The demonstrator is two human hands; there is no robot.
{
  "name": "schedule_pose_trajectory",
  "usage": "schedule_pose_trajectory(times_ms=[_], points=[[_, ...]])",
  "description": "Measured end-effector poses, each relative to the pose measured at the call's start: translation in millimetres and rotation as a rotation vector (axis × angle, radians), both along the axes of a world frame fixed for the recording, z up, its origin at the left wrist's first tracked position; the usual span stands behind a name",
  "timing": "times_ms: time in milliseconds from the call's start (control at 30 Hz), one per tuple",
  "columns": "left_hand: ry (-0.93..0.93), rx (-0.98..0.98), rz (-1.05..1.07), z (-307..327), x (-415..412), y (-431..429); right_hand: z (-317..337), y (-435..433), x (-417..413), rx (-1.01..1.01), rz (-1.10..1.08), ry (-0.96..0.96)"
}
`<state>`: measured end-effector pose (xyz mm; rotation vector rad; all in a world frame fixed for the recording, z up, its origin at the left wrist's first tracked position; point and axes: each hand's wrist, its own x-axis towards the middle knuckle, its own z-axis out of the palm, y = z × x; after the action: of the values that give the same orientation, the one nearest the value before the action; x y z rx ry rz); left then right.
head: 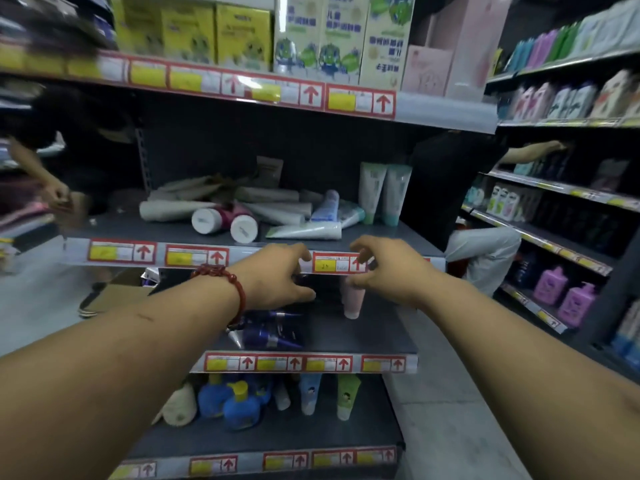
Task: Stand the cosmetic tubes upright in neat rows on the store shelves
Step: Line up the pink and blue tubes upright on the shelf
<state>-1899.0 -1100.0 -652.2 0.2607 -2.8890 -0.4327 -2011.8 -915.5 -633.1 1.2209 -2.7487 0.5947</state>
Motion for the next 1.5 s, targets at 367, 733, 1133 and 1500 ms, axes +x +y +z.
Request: schedule_pose_trajectory(times_ms=[367, 733, 1133, 1500], points=[[0.060, -0.112, 0.103, 26.5, -5.3, -61.9, 14.1, -48.6, -28.7, -0.247, 0.004, -0.078], [0.223, -0.043, 0.115, 48.3, -54.7, -111.4, 14.0, -88.6, -108.4, -0.429, -0.204, -0.201], [0.229, -0.006, 0.033, 34.7, -100.3, -136.2, 12.3, -133.5, -156.5, -0.412, -0.319, -0.268], [0.333, -0.104, 0.073, 45.5, -67.2, -191.5, 19.9, -214.6, -187.7, 0.026, -0.426, -0.148]])
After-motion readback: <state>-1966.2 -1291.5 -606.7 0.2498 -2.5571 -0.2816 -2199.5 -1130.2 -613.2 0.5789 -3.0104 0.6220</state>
